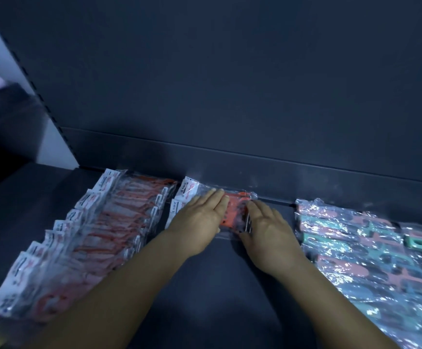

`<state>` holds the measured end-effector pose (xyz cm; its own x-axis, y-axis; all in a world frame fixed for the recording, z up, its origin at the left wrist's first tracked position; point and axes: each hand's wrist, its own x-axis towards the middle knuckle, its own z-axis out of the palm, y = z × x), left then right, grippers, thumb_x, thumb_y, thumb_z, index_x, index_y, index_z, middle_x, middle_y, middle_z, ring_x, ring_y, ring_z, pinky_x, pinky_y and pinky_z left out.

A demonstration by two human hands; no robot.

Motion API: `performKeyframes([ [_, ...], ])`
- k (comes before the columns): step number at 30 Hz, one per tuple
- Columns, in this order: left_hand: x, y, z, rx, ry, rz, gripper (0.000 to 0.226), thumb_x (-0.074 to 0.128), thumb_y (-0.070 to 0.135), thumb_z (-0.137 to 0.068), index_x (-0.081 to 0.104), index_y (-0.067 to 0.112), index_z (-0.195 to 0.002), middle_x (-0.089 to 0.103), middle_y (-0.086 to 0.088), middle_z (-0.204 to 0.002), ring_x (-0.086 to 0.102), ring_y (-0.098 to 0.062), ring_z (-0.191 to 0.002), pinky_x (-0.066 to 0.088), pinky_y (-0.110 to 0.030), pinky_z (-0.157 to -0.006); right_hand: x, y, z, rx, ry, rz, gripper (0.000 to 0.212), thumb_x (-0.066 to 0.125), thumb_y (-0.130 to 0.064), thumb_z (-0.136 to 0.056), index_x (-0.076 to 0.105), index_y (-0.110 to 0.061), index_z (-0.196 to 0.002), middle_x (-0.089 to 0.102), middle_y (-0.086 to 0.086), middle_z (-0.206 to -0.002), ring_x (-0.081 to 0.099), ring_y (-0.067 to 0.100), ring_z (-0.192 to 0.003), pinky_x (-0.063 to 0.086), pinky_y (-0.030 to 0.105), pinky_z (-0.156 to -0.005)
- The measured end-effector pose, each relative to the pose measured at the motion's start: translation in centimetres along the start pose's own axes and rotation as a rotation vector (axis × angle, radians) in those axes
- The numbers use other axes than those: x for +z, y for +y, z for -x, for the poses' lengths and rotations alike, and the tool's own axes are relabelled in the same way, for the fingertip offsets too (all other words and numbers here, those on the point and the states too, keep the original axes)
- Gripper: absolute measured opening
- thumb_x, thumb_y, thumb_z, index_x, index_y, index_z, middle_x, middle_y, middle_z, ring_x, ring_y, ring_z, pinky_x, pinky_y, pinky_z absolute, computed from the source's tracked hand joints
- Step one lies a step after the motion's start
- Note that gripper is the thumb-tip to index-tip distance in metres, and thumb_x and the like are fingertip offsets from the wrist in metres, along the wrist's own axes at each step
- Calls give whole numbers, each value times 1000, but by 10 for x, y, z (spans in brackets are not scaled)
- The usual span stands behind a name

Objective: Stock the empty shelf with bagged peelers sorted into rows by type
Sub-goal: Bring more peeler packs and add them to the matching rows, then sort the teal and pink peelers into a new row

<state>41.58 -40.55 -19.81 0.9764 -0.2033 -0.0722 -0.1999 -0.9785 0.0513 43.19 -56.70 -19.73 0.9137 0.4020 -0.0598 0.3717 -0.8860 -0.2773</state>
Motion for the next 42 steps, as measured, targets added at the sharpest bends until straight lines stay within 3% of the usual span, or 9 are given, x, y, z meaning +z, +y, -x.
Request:
performKeyframes([
  [9, -46, -28, 59, -240, 146, -11, 65, 42, 27, -98, 8, 13, -151, 12, -4, -158, 12, -19, -145, 8, -26, -116, -34, -62, -14, -283, 21, -59, 64, 46, -37, -95, 19, -19, -150, 22, -2, -156, 19, 16, -143, 15, 27, -119],
  [12, -68, -54, 99, -347, 204, -54, 63, 44, 32, -96, 17, 16, -150, 22, -1, -154, 24, -20, -139, 14, -25, -113, -42, -105, -17, -393, 50, -79, 61, 48, -37, -95, 23, -21, -149, 28, -4, -153, 24, 16, -140, 17, 24, -115],
  [21, -118, -148, 241, -629, 316, -88, 59, 41, 40, -98, 20, 19, -149, 22, 3, -154, 22, -15, -140, 18, -24, -112, -41, -274, -4, -682, 67, -144, 50, 45, -37, -96, 35, -19, -142, 39, -4, -146, 32, 16, -134, 25, 27, -110],
  [24, -130, -179, 287, -679, 381, -79, 58, 41, 40, -98, 20, 22, -149, 23, 7, -153, 23, -11, -139, 21, -22, -110, -35, -334, 6, -732, 80, -186, 44, 47, -37, -95, 41, -19, -136, 45, -3, -139, 36, 16, -130, 30, 27, -108],
  [27, -141, -208, 327, -718, 431, -84, 57, 41, 40, -98, 22, 22, -149, 26, 7, -151, 27, -13, -137, 26, -26, -109, -25, -390, 15, -784, 65, -212, 52, 46, -40, -96, 33, -21, -143, 38, -4, -146, 32, 15, -135, 29, 29, -111],
  [30, -148, -236, 361, -748, 470, -120, 49, 45, 38, -96, 34, 19, -140, 39, 4, -140, 38, -16, -127, 35, -29, -102, -18, -436, 24, -812, 59, -243, 55, 45, -41, -96, 31, -22, -145, 34, -5, -150, 28, 15, -138, 27, 28, -112],
  [38, -165, -299, 406, -882, 510, -70, 47, 46, 34, -95, 40, 14, -137, 46, -3, -135, 44, -21, -125, 41, -34, -100, -16, -519, 17, -857, 82, -247, 44, 50, -37, -94, 45, -21, -134, 48, 1, -136, 40, 20, -128, 34, 31, -103],
  [40, -169, -316, 411, -937, 487, -14, 47, 46, 35, -95, 40, 13, -137, 46, -6, -137, 44, -25, -126, 41, -37, -101, -17, -534, 4, -857, 85, -247, 39, 52, -34, -92, 51, -19, -129, 53, 3, -130, 44, 23, -124, 39, 34, -102],
  [42, -172, -333, 413, -989, 463, 40, 47, 46, 36, -95, 40, 13, -136, 46, -8, -137, 45, -26, -125, 41, -37, -100, -17, -550, -14, -866, 92, -250, 26, 54, -33, -89, 59, -18, -110, 59, 4, -112, 52, 25, -110, 45, 37, -90],
])
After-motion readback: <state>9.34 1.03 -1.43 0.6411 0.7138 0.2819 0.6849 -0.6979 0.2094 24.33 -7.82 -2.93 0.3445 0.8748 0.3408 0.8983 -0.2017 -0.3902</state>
